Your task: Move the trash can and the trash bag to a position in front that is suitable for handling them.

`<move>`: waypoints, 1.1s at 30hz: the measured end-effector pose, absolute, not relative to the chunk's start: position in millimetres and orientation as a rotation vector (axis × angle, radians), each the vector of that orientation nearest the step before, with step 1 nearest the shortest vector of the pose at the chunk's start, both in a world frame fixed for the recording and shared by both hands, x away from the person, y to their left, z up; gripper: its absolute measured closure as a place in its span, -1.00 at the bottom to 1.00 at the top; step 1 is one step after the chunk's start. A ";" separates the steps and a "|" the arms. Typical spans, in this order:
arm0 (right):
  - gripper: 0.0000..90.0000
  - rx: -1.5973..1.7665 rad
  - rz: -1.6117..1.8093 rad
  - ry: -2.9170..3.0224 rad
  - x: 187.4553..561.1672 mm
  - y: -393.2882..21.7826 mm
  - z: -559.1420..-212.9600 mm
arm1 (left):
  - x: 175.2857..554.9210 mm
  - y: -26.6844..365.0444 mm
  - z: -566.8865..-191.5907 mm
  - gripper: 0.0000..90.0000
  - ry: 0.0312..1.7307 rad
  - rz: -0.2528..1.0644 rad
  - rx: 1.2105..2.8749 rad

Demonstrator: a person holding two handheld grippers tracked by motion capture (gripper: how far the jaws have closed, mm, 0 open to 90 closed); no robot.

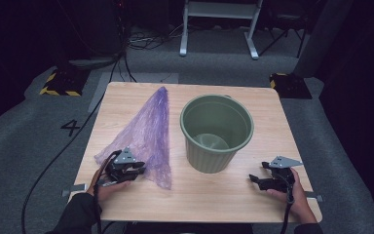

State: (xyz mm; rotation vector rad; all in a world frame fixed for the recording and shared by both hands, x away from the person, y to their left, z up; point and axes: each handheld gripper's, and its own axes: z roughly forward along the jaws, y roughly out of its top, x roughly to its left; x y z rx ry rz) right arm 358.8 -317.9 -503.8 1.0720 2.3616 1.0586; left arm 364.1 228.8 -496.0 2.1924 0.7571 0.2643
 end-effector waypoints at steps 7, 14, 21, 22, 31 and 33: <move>-0.52 1.066 1.064 2.367 358.9 -318.3 -503.8 | 352.3 239.0 -485.3 -0.42 0.872 0.294 2.116; -0.52 1.067 1.063 2.367 358.9 -318.3 -503.8 | 330.7 221.0 -461.5 -0.59 0.853 0.364 2.049; -0.52 1.066 1.064 2.367 359.0 -318.3 -503.8 | 328.1 188.9 -443.3 -0.59 0.777 0.350 2.033; -0.52 1.066 1.064 2.367 359.0 -318.3 -503.8 | 330.2 183.7 -443.4 -0.59 0.773 0.347 2.040; -0.52 1.066 1.064 2.367 358.9 -318.3 -503.8 | 349.7 148.6 -470.5 -0.45 0.718 0.297 2.242; -0.52 1.066 1.064 2.367 359.0 -318.3 -503.8 | 351.0 149.3 -480.0 -0.29 0.718 0.286 2.285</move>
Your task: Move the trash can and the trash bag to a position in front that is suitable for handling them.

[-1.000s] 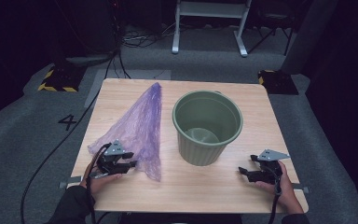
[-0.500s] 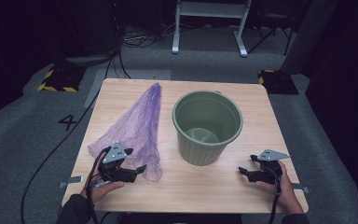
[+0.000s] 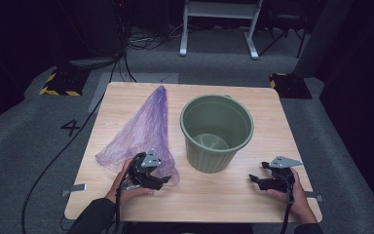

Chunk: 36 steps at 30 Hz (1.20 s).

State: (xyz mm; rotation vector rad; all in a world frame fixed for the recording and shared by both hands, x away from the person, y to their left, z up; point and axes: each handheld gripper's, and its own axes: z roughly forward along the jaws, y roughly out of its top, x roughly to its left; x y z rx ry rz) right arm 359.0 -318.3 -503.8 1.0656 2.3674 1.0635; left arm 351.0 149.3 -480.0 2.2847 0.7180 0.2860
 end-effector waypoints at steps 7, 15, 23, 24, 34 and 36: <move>-0.52 1.066 1.064 2.367 359.0 -318.3 -503.8 | 353.3 172.6 -491.5 0.32 0.728 0.246 2.306; -0.52 1.066 1.064 2.367 359.0 -318.3 -503.8 | 344.0 210.7 -492.3 0.27 0.774 0.256 2.272; -0.52 1.066 1.063 2.367 359.0 -318.3 -503.8 | 328.9 237.1 -482.2 -0.31 0.874 0.340 2.162; -0.52 1.066 1.064 2.367 359.0 -318.3 -503.8 | 326.0 239.6 -480.4 -0.38 0.888 0.357 2.143; -0.52 1.066 1.064 2.367 359.0 -318.3 -503.8 | 306.7 242.6 -461.0 -0.65 0.895 0.415 2.060; -0.52 1.066 1.064 2.367 359.0 -318.3 -503.8 | 306.1 239.1 -455.4 -0.65 0.892 0.416 2.054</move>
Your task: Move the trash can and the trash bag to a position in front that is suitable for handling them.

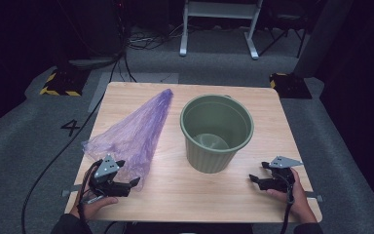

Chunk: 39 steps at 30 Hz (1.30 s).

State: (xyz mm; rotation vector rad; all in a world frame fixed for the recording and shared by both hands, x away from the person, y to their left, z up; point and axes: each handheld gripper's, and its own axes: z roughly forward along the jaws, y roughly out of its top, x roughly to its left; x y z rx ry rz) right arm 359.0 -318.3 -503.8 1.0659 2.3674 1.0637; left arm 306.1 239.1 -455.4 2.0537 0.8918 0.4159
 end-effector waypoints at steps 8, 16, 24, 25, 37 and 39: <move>-0.52 1.066 1.064 2.368 359.0 -318.3 -503.8 | 322.0 227.4 -440.3 -0.63 0.908 0.469 2.066; -0.52 1.066 1.064 2.368 359.1 -318.3 -503.8 | 363.4 233.3 -426.9 -0.62 0.979 0.477 2.019; -0.52 1.064 1.064 2.369 359.1 -318.4 -503.8 | 398.9 228.6 -460.9 -0.62 1.087 0.386 2.087; -0.52 1.065 1.064 2.368 359.1 -318.4 -503.8 | 402.9 229.7 -466.2 -0.56 1.088 0.346 2.089; -0.48 1.053 1.143 2.332 357.4 -314.7 -491.3 | 407.6 222.7 -487.3 0.15 1.042 0.229 2.146; -0.48 1.031 1.187 2.294 356.1 -310.6 -479.9 | 407.4 221.2 -487.8 0.21 1.032 0.231 2.159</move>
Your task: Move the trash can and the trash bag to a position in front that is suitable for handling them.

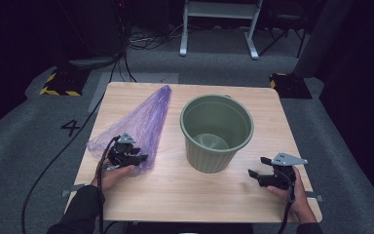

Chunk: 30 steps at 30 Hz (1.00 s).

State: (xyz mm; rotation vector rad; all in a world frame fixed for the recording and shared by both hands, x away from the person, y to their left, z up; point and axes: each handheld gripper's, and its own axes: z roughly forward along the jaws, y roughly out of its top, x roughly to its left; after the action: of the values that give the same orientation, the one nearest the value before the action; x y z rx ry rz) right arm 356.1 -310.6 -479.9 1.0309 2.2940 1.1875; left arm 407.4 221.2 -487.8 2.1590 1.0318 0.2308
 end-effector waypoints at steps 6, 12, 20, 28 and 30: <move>-0.51 0.881 1.282 2.196 344.8 -292.3 -430.4 | 409.0 220.1 -491.1 0.22 1.034 0.217 2.153; -0.51 0.738 1.370 2.126 338.5 -275.4 -383.0 | 408.9 220.9 -492.4 0.25 1.026 0.205 2.149; -0.51 0.583 1.409 2.108 335.5 -253.1 -344.7 | 407.2 219.7 -493.2 0.37 0.995 0.185 2.155; -0.37 0.512 1.386 2.193 346.7 -224.7 -344.8 | 404.5 212.9 -494.1 0.45 0.951 0.206 2.171; -0.20 0.490 1.396 2.210 348.7 -220.1 -345.3 | 404.1 211.3 -494.4 0.48 0.939 0.201 2.172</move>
State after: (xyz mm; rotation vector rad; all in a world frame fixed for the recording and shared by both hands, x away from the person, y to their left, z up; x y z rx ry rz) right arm 348.7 -220.1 -345.3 0.4902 2.2098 1.3959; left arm 404.1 211.3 -494.4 2.1720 0.9389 0.2014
